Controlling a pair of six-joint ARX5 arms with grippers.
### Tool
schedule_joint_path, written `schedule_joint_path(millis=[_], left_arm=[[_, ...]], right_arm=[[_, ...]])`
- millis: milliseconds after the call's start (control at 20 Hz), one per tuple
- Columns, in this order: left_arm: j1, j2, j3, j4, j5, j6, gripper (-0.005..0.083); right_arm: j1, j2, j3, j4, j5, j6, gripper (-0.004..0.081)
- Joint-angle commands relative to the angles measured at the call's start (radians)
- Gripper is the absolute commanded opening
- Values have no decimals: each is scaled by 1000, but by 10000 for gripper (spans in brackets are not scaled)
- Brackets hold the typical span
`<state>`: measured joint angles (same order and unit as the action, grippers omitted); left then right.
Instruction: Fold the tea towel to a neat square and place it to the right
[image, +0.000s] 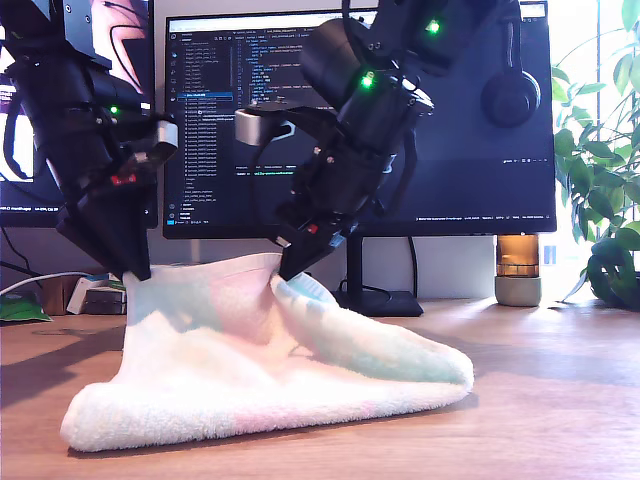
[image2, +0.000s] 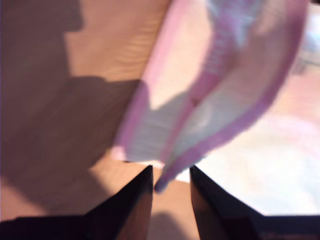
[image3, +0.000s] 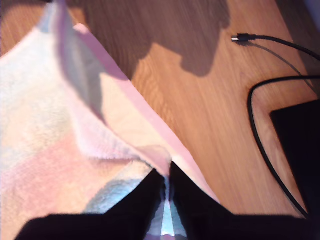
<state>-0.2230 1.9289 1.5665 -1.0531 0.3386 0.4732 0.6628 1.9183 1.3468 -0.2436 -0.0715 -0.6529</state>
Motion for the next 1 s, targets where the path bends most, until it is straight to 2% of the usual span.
schedule_joint_path(millis=[0,100,250,300,600,750,850,950], left_arm=[[3,30,-16,31,-31,-3,199],[13,30,-16,63,-39,-13,186],[27,29,-16,134,-37,-14,6],[29,27,-16,158,-31,-31,-22],[-3,-4,-16,198,-6,-63,-21],[-22,-71,-34,217,-9,-82,-21],[-22,-143,-79,251,-7,-112,-21],[-22,-250,-183,325,-7,-138,-21]], right_arm=[[5,2,6,6,1,-1,-12],[5,2,6,6,2,-1,-12],[5,2,6,3,2,-1,-12],[5,2,6,3,2,-1,-12],[5,2,6,4,3,-1,-12],[4,2,6,3,3,-1,-12],[3,2,6,3,3,-1,-12],[2,2,6,2,3,-1,-12]])
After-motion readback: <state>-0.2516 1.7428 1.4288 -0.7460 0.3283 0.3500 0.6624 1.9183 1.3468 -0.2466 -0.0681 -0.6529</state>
